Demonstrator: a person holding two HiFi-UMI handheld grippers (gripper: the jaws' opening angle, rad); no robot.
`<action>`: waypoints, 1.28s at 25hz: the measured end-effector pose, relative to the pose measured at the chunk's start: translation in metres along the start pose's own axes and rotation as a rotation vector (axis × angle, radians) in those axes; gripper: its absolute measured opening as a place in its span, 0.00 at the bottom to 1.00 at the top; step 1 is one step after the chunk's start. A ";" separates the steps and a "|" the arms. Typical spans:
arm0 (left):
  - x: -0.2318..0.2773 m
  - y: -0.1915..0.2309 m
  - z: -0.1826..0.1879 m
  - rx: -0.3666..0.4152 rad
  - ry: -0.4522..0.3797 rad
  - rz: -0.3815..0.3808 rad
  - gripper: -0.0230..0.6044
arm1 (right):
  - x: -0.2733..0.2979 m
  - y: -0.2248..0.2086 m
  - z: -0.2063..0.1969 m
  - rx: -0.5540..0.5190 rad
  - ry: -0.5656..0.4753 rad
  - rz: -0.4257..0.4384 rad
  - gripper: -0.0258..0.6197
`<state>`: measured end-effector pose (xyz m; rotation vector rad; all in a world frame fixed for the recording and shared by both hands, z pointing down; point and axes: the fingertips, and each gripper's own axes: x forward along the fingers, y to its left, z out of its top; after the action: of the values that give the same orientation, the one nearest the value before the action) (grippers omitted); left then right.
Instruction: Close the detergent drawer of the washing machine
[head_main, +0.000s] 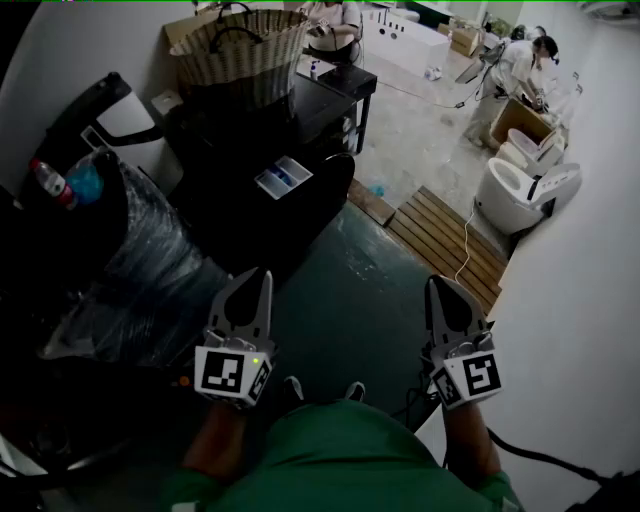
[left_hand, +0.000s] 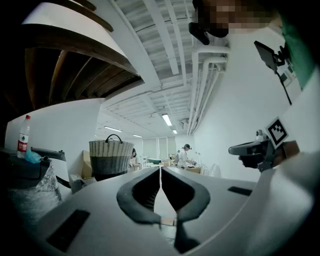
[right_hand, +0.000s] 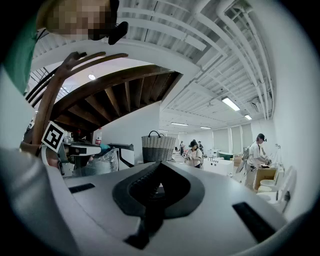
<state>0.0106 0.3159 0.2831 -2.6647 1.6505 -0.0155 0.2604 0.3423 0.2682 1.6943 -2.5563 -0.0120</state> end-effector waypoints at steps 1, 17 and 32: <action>-0.003 0.007 -0.004 -0.002 0.006 0.003 0.08 | 0.003 0.004 -0.002 0.003 0.003 -0.005 0.06; -0.008 0.075 -0.009 -0.029 -0.003 -0.025 0.08 | 0.036 0.039 0.000 0.052 -0.010 -0.069 0.06; -0.015 0.143 -0.028 -0.076 -0.025 -0.097 0.08 | 0.072 0.098 -0.016 0.053 0.055 -0.126 0.06</action>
<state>-0.1242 0.2659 0.3090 -2.7861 1.5436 0.0815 0.1435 0.3151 0.2932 1.8451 -2.4280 0.0943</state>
